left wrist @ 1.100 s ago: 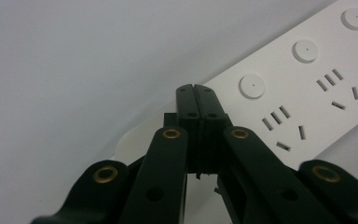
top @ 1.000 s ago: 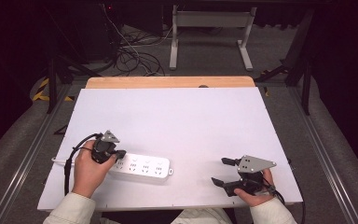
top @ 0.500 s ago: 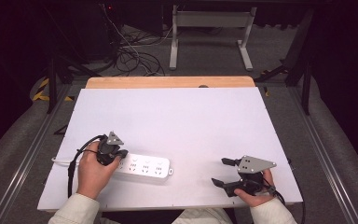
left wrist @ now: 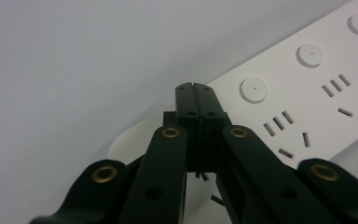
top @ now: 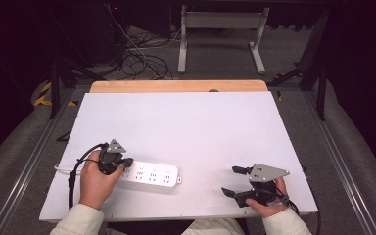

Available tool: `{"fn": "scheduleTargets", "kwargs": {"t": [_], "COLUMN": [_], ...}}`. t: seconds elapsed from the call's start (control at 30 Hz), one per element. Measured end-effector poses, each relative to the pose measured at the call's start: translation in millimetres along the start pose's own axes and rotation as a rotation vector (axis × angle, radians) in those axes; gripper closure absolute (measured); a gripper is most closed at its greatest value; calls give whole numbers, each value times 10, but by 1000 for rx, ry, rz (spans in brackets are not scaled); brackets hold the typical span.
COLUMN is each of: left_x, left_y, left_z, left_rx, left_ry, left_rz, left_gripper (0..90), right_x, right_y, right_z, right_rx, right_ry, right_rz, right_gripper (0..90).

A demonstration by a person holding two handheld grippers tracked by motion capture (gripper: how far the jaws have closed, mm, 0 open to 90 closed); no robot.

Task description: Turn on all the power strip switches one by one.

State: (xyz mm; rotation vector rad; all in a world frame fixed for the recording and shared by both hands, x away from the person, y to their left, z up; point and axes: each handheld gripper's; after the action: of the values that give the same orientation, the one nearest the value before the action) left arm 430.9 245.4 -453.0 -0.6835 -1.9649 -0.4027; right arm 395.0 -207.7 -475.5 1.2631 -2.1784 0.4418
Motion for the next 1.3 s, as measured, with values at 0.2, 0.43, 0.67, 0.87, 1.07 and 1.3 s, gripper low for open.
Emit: {"fn": "scheduleTargets", "kwargs": {"t": [0.2, 0.43, 0.67, 0.87, 1.07, 1.3], "left_x": [80, 173, 34, -15, -52, -68], "left_y": [-55, -198, -271, -245, -242, -240], "left_z": [-44, -115, -156, -152, -145, -141], "left_rx": [-15, -62, -95, -83, -74, -77], "left_ry": [-77, -92, -75, -66, -53, -51], "left_rz": [-1, 40, 77, 67, 67, 64], "left_gripper": [900, 900, 900, 900, 900, 900], "right_x": [7, -12, -6, -8, -8, -8], "right_y": [-9, -17, -15, -19, -15, -16], "right_z": [0, -1, 4, 4, 4, 4], "right_rx": [1, -2, -3, -3, -3, -2], "right_ry": [-7, 0, -2, 0, 0, 0], "right_rz": [-2, -5, -5, -4, -5, -6], "right_gripper": [204, 204, 204, 204, 204, 203]}}
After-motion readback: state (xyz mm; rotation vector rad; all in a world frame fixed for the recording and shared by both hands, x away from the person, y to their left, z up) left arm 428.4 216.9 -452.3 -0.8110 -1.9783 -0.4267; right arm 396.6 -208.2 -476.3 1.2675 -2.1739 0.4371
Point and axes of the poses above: each handheld gripper's, and its own axes: x roughly backward along the jaws, z roughly out of its underside, y roughly to its left, and after that the axes turned 10 degrees about y, right-handed
